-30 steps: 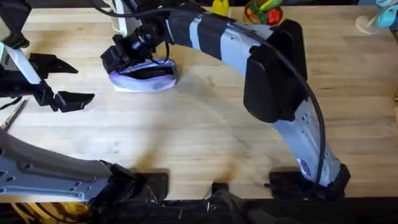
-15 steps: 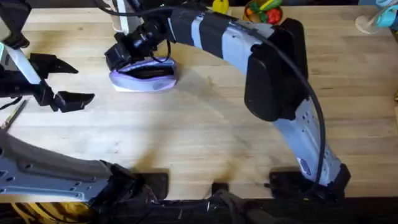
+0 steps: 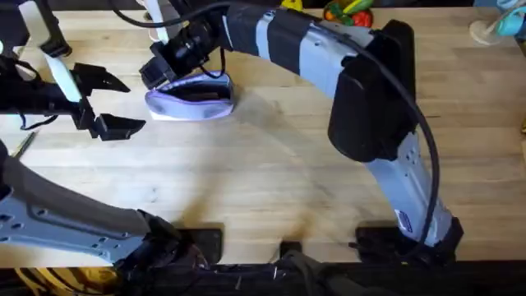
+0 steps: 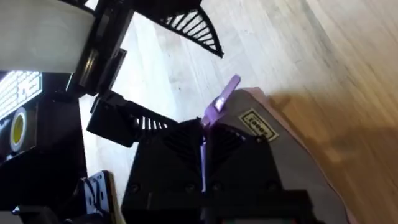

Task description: Unzip the bag, pick up the pens from the table one at a time and place them inside, then zip the bag closed.

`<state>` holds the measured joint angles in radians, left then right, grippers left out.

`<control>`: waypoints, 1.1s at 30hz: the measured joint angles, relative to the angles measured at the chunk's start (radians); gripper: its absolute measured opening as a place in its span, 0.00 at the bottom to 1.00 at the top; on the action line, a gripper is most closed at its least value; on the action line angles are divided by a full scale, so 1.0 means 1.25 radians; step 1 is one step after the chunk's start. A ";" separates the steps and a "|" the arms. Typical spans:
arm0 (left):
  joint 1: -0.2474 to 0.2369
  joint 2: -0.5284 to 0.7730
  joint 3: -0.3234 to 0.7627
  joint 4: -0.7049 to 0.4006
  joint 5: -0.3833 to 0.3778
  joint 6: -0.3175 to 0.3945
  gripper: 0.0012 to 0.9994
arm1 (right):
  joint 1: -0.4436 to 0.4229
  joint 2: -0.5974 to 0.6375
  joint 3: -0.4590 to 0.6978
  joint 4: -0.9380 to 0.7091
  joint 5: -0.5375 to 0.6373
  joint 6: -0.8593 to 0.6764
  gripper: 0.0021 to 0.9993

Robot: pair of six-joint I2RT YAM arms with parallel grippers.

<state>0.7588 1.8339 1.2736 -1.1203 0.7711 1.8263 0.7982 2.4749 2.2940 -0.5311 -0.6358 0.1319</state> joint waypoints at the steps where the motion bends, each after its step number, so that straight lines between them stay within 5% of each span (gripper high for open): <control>1: -0.006 0.000 0.000 0.006 0.000 0.000 0.99 | 0.000 -0.001 0.000 -0.003 0.003 -0.003 0.03; 11: -0.111 0.000 0.000 0.039 0.001 0.000 0.99 | 0.000 -0.020 0.000 -0.024 0.018 -0.023 0.03; 20: -0.134 0.000 0.000 0.047 0.036 0.002 0.77 | 0.000 -0.020 0.000 -0.024 0.018 -0.023 0.03; 25: -0.132 0.000 0.000 0.044 0.036 0.002 0.55 | 0.000 -0.019 0.000 -0.024 0.021 -0.023 0.03; 31: -0.133 0.000 0.000 0.041 0.039 0.005 0.12 | -0.002 -0.020 0.000 -0.021 0.029 -0.023 0.03; 33: -0.134 0.000 0.000 0.041 0.039 0.006 0.05 | -0.002 -0.019 0.000 -0.027 0.032 -0.023 0.03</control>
<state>0.5915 1.8339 1.2732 -1.0687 0.8199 1.8338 0.7959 2.4507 2.2940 -0.5644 -0.5955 0.1028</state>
